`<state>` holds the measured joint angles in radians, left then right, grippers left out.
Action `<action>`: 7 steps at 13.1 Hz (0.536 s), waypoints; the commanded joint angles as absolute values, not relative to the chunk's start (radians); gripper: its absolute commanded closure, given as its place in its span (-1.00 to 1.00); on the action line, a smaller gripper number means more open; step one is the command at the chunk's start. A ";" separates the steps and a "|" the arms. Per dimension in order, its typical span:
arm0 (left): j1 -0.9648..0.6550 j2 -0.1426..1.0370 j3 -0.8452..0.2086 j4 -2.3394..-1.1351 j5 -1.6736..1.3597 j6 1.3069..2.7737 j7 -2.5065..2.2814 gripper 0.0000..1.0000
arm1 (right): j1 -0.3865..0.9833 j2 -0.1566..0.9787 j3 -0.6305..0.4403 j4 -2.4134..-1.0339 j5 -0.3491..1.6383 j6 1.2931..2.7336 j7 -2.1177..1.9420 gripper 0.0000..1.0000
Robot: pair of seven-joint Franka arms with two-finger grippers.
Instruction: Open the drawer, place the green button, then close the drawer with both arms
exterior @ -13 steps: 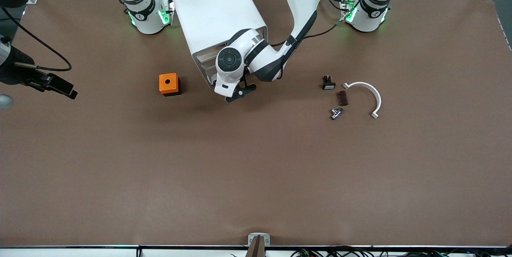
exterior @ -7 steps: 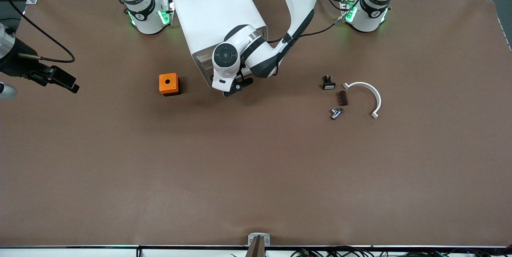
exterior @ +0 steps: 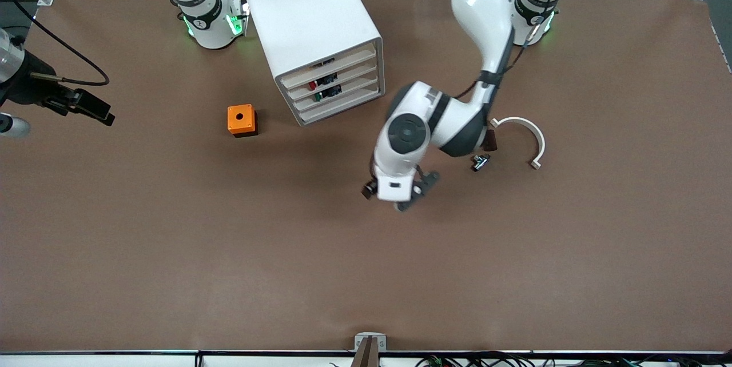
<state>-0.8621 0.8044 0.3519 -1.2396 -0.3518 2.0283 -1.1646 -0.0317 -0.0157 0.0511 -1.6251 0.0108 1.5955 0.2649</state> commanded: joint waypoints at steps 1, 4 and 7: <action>-0.847 0.737 0.448 -1.265 -0.354 2.008 -0.996 -0.99 | -0.051 -0.029 0.067 -1.617 -0.009 1.589 0.255 -1.00; -0.737 0.669 0.468 -1.264 -0.353 1.932 -0.855 -0.99 | -0.058 -0.029 0.063 -1.617 -0.009 1.597 0.255 -1.00; -0.641 0.551 0.468 -1.261 -0.206 1.795 -0.691 -0.99 | -0.057 -0.029 0.064 -1.615 -0.008 1.591 0.255 -1.00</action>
<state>-0.6694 0.6414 0.4745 -1.2376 -0.2928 1.8669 -0.7735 -0.0388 -0.0162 0.0489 -1.6169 0.0079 1.5979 0.2647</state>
